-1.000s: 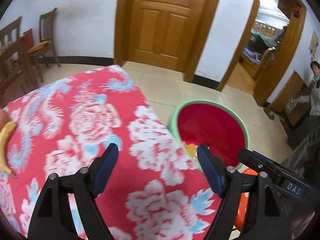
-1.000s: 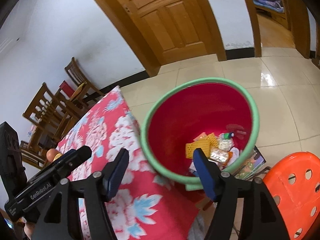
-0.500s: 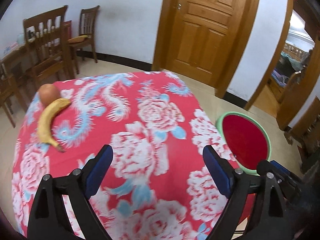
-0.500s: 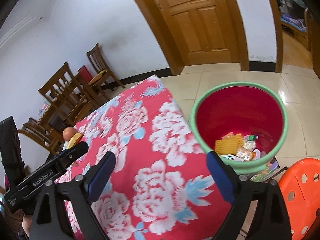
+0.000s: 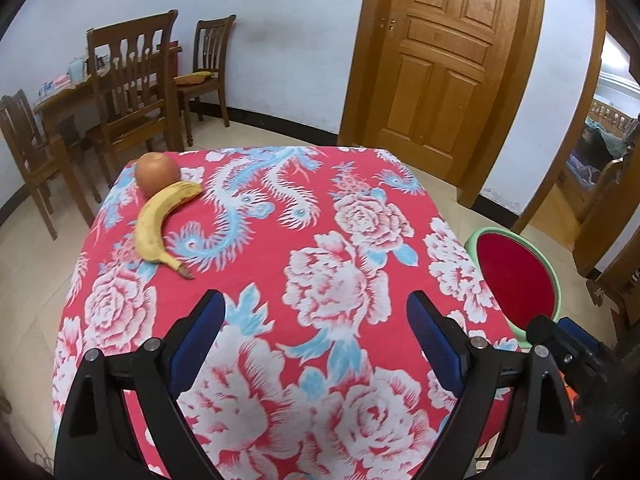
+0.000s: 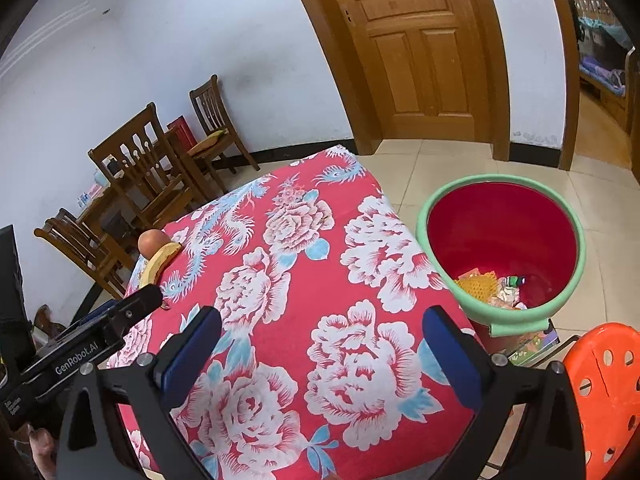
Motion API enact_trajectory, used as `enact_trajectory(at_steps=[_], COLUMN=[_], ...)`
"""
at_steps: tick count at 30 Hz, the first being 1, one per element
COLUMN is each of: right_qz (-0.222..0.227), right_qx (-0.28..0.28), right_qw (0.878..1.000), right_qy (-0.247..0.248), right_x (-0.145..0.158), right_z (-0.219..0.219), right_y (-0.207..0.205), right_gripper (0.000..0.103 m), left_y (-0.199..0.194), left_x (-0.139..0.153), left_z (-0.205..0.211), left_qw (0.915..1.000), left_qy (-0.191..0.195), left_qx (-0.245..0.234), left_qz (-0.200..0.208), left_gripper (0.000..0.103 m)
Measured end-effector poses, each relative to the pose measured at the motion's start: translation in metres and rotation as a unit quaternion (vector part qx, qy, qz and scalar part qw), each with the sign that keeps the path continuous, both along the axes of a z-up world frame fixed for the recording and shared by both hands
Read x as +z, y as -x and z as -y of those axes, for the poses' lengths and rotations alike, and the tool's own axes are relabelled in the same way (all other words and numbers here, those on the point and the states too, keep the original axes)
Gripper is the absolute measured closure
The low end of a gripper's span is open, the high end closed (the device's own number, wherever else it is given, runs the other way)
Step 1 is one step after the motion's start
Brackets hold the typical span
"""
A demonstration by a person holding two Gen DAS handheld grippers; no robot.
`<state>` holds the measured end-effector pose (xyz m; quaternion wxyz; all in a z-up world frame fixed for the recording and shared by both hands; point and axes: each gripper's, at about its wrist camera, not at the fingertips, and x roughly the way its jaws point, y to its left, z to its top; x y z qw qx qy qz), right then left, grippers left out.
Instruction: Collect trash
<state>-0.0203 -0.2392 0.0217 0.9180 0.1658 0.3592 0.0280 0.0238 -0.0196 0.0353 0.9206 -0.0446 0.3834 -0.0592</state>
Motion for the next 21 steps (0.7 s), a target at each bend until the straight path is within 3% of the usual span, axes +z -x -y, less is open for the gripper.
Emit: enact_trajectory(at_steps=[10, 21], right_qz=[0.007, 0.009], right_qx=[-0.008, -0.013], right_qw=[1.000, 1.000], right_qy=[0.022, 0.025], right_x=[0.004, 0.006], right_z=[-0.009, -0.008], right_y=[0.009, 0.012], right_gripper=[0.001, 0.001], left_y=[0.011, 0.017], left_x=[0.003, 0.005], left_z=[-0.009, -0.004], left_qw=[0.9998, 0.9997], left_qy=[-0.008, -0.012], left_qx=[0.017, 0.002], left_qz=[0.007, 0.020], left_gripper=[0.012, 0.012])
